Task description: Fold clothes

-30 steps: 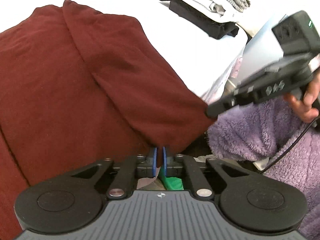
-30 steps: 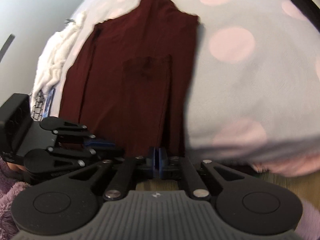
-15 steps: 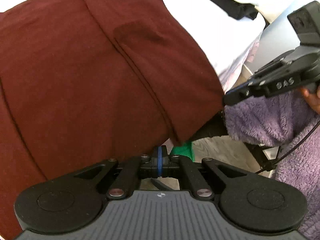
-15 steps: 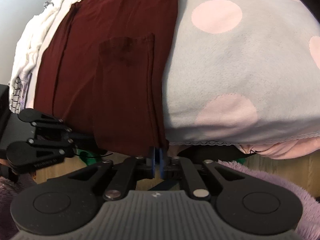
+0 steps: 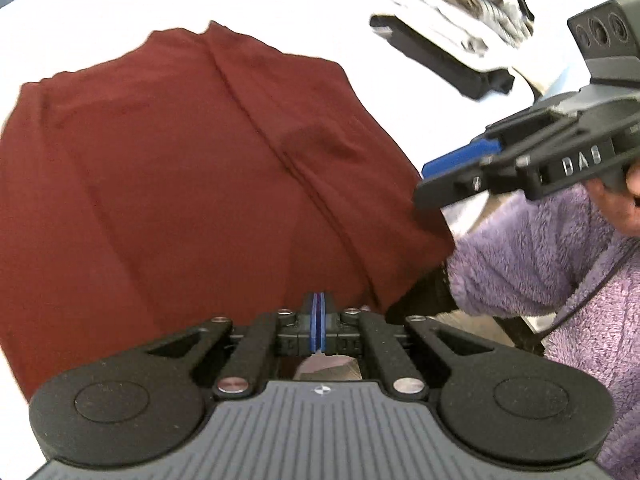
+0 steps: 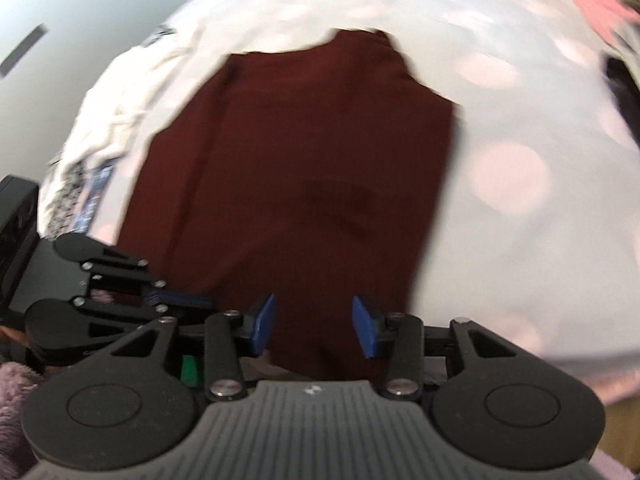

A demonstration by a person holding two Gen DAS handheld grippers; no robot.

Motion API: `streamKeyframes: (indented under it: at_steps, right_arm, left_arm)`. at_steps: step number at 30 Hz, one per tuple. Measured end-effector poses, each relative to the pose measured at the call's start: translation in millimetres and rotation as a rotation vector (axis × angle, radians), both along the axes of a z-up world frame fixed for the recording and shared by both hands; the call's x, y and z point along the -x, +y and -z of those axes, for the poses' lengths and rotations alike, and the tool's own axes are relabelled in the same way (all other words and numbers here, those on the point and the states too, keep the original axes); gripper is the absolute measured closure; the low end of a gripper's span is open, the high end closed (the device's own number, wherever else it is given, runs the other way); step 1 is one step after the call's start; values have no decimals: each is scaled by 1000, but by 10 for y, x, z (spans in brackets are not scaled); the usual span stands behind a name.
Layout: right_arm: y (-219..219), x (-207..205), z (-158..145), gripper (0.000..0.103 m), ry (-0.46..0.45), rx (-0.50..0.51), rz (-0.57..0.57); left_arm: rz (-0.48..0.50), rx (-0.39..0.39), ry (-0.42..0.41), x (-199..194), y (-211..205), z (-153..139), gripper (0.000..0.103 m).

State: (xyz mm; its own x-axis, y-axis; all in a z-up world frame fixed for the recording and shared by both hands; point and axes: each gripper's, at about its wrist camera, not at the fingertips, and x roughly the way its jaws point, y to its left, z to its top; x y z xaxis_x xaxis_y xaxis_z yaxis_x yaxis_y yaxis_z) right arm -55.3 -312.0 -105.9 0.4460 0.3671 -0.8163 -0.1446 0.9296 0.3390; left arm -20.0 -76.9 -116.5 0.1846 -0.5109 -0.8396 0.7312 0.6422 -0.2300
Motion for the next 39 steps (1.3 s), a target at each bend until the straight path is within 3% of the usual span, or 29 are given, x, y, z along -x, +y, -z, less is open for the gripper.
streamKeyframes:
  at_steps: [4, 8, 13, 17, 22, 27, 33, 39]
  right_arm:
    - [469, -121, -83, 56, -27, -5, -124]
    - [881, -243, 14, 57, 1, 31, -250]
    - [1291, -257, 228, 56, 59, 54, -414]
    - [1526, -226, 462, 57, 107, 91, -489]
    - [1711, -185, 737, 57, 144, 99, -515]
    - [1906, -150, 1028, 58, 177, 112, -529]
    - [2081, -85, 1254, 58, 129, 145, -448]
    - [2109, -100, 1377, 64, 127, 70, -402]
  left_arm:
    - [-31, -35, -23, 3, 292, -82, 103]
    - [-40, -90, -36, 20, 619, -125, 103]
    - [-51, -147, -48, 45, 1033, -167, 103]
    - [-40, -153, -16, 105, 1127, -22, 103]
    - [16, -197, 2, 164, 1029, 144, 103]
    - [7, -209, 8, 102, 976, 222, 103]
    - [-10, -193, 6, 68, 992, 151, 103]
    - [-14, -179, -9, 88, 1006, 102, 103]
